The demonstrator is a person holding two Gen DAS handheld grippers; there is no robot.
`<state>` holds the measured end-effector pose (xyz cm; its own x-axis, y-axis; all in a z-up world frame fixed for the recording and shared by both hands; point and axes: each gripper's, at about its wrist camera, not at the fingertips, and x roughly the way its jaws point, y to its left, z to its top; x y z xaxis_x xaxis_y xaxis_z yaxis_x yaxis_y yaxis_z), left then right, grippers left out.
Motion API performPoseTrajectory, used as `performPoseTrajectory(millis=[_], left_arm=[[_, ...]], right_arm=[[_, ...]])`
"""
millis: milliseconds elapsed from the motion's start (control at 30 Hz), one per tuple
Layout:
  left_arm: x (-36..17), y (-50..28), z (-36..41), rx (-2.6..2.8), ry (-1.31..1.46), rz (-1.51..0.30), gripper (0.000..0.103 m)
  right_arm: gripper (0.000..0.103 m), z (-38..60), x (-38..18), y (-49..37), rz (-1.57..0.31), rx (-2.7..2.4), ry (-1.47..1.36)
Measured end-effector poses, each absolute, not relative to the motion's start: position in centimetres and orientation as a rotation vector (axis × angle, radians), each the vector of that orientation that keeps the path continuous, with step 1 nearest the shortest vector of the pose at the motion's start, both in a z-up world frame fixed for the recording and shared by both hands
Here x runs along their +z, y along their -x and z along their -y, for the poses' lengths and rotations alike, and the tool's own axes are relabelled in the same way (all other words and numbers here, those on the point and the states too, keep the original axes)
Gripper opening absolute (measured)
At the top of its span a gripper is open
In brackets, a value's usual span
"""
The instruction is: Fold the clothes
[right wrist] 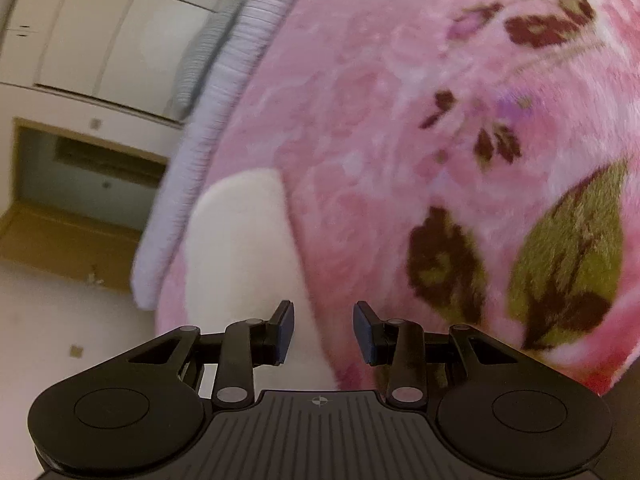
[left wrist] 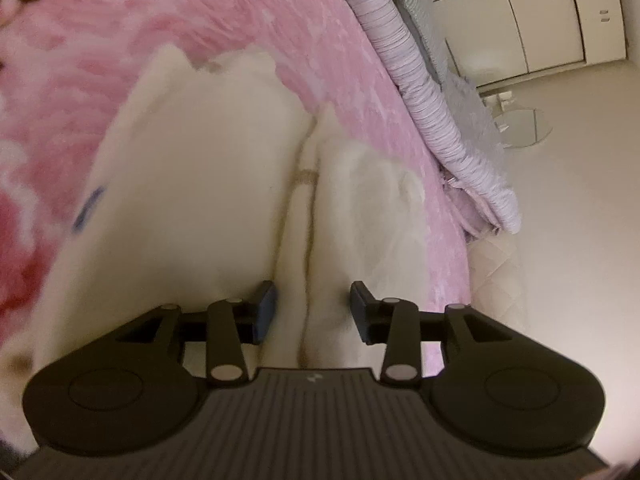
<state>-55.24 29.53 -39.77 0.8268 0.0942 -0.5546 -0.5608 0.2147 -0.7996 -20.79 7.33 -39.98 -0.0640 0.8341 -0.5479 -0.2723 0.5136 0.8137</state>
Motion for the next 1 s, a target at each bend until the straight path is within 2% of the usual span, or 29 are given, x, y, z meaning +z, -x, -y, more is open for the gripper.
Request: performPoseTrajectory(millis=[233, 300, 367, 400, 433, 500, 600, 867, 1000], left_arm=[[-39.8, 53.7, -30.0, 0.440, 1.218, -0.473, 0.036], [-39.7, 53.6, -30.0, 0.395, 1.220, -0.446, 0.020], [-39.2, 54.1, -29.5, 0.382, 1.167, -0.406, 0.017], [-38.4, 54.6, -29.2, 0.386, 1.119, -0.382, 0.016], [-37.5, 55.2, -28.9, 0.391, 1.066, -0.357, 0.016], [-35.7, 56.7, -28.5, 0.407, 0.979, -0.307, 0.016], [-33.5, 60.0, -28.7, 0.444, 0.897, -0.241, 0.015], [-38.1, 65.1, -29.8, 0.565, 1.014, -0.271, 0.015], [-37.4, 65.6, -29.7, 0.572, 0.963, -0.227, 0.014]], right_arm=[[0.038, -8.5, -41.0, 21.4, -1.324, 1.001, -0.456], [0.038, -9.1, -41.2, 21.6, -1.312, 1.011, -0.428], [0.036, -9.5, -41.0, 21.8, -1.298, 1.027, -0.389], [0.032, -9.7, -40.8, 21.9, -1.290, 1.039, -0.373], [0.025, -10.1, -40.7, 22.1, -1.285, 1.061, -0.364], [0.020, -11.0, -39.7, 22.9, -1.264, 1.123, -0.325], [0.016, -13.0, -37.9, 25.5, -1.187, 1.210, -0.185], [0.016, -15.7, -36.0, 31.9, -0.975, 1.323, 0.115], [0.016, -15.5, -35.9, 32.6, -0.951, 1.348, 0.154]])
